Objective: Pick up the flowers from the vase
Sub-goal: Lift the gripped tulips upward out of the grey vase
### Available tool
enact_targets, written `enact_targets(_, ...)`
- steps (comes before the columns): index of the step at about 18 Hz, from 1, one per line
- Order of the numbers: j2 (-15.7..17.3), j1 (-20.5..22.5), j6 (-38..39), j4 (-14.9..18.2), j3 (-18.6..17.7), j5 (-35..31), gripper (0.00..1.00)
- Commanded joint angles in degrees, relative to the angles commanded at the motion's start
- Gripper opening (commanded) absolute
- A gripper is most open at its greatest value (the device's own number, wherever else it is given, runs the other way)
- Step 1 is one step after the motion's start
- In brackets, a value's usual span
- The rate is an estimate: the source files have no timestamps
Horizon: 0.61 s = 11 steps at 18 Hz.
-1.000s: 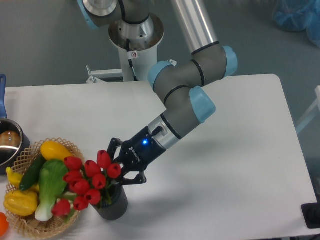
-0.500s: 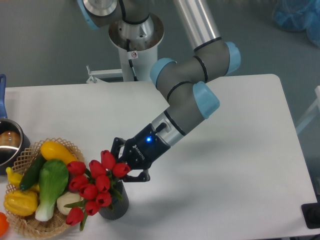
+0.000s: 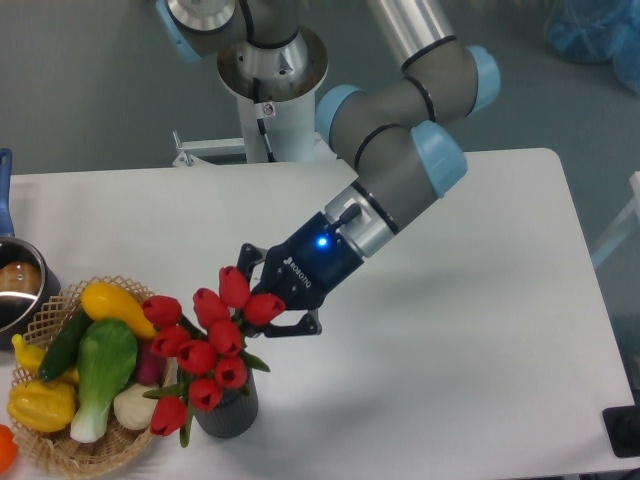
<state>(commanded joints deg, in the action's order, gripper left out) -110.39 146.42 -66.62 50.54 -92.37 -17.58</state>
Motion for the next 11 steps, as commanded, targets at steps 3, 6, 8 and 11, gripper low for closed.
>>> enact_targets(3,0.09,0.62,0.00,0.00,0.09,2.20,0.00)
enact_targets(6,0.79,1.85,0.00,0.00,0.70,4.83,0.00)
enact_targets(8,0.88,2.81,0.09,0.00,1.40,7.73,0.00)
enact_targets(11,0.88,3.25,0.00,0.00,1.93,10.99,0.00)
